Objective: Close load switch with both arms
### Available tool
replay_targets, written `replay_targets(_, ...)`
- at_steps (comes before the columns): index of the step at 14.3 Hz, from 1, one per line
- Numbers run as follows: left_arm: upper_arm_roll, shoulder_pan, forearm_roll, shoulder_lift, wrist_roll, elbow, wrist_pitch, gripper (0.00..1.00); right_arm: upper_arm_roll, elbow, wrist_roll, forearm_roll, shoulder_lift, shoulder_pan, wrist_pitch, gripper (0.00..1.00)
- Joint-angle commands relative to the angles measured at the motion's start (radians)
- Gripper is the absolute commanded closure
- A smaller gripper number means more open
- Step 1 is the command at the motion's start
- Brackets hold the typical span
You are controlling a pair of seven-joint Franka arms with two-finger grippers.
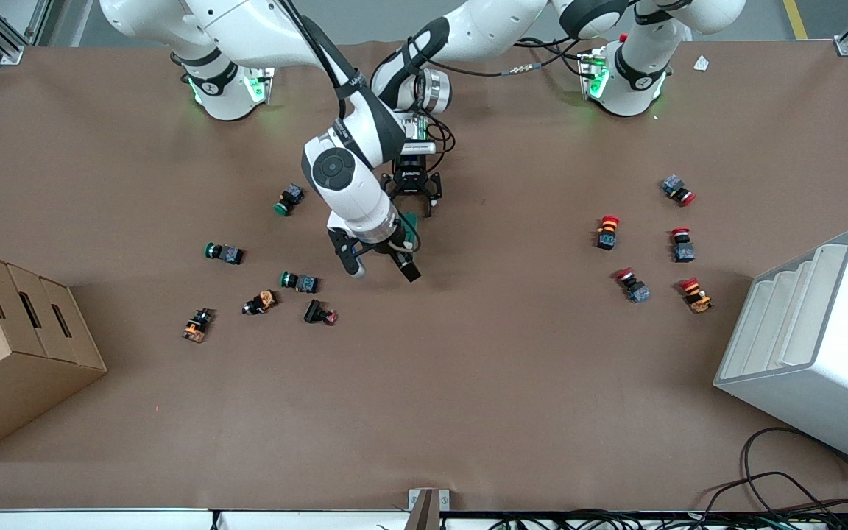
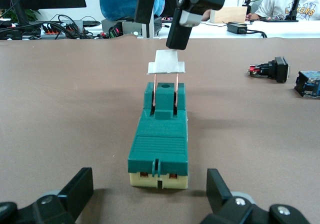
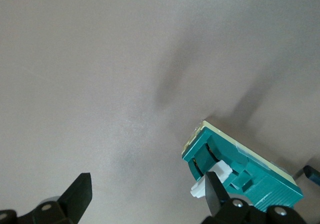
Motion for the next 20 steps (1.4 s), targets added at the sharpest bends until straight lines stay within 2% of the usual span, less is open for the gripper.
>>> replay_targets(1, 0.01, -0.006, 0.008, 0.029, -0.018, -0.005, -0.002, 0.0, 0.006, 0.016, 0.002, -0.002, 0.013, -0.005, -0.002, 0.0)
replay_targets(5, 0.01, -0.006, 0.008, 0.03, -0.019, -0.006, -0.013, 0.0, 0.006, 0.02, 0.003, -0.002, 0.03, -0.005, 0.005, 0.0)
replay_targets(18, 0.009, -0.006, 0.008, 0.039, -0.015, -0.008, -0.05, 0.0, 0.001, 0.117, 0.003, -0.005, 0.171, -0.025, 0.018, 0.0)
replay_targets(20, 0.01, -0.006, 0.007, 0.039, -0.015, -0.01, -0.052, 0.0, -0.028, 0.115, -0.01, -0.024, 0.162, -0.02, 0.002, 0.0)
